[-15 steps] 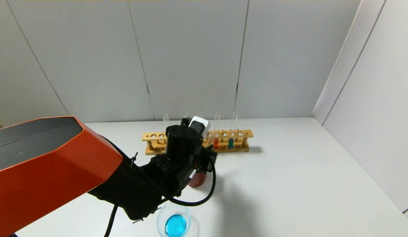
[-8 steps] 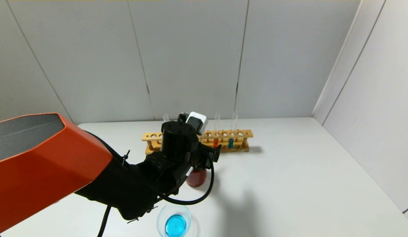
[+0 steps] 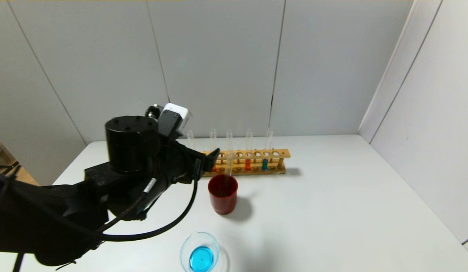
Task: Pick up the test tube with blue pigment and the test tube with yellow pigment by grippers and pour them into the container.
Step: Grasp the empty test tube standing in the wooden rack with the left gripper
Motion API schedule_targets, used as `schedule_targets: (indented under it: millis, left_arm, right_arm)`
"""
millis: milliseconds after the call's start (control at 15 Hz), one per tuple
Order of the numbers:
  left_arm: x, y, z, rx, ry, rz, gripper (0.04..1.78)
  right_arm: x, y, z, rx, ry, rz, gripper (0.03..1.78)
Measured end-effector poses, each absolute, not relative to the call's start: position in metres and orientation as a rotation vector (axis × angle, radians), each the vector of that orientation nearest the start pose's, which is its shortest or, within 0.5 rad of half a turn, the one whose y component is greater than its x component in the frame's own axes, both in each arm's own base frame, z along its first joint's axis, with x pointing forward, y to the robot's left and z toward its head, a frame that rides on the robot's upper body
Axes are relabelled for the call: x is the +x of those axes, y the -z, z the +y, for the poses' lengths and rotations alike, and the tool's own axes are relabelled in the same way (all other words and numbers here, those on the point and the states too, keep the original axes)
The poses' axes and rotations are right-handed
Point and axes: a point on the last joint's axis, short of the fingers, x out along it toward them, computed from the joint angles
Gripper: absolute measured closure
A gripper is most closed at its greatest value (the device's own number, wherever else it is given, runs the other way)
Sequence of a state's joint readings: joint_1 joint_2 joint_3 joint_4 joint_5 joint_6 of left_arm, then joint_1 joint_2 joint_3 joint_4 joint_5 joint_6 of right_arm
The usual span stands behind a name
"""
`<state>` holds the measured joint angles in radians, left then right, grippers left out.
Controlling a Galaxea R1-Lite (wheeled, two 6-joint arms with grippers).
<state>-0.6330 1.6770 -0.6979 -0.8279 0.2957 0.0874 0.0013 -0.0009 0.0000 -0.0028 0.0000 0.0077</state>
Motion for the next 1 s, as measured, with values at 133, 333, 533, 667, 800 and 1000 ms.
schedule_targets:
  millis: [133, 333, 533, 667, 800, 1000]
  left_arm:
    - [0.225, -0.189, -0.140, 0.162, 0.273, 0.102, 0.07]
    - [0.201, -0.194, -0.112, 0.147, 0.154, 0.092, 0.07]
    - [0.188, -0.186, -0.101, 0.044, 0.093, 0.119, 0.07]
    - [0.189, -0.183, -0.098, -0.024, 0.077, 0.128, 0.07]
    - [0.194, -0.183, -0.097, -0.052, 0.055, 0.130, 0.07]
    - [0.209, -0.196, -0.100, -0.069, 0.058, 0.092, 0.07]
  right_arm:
    - [-0.023, -0.076, 0.000, 0.008, -0.001, -0.004, 0.06]
    - [-0.023, -0.076, 0.000, 0.008, -0.001, -0.004, 0.06]
    - [-0.023, -0.076, 0.000, 0.008, -0.001, -0.004, 0.06]
    - [-0.023, -0.076, 0.000, 0.008, -0.002, -0.004, 0.06]
    - [-0.023, -0.076, 0.000, 0.008, -0.001, -0.004, 0.06]
    - [-0.023, -0.076, 0.000, 0.008, -0.001, -0.004, 0.06]
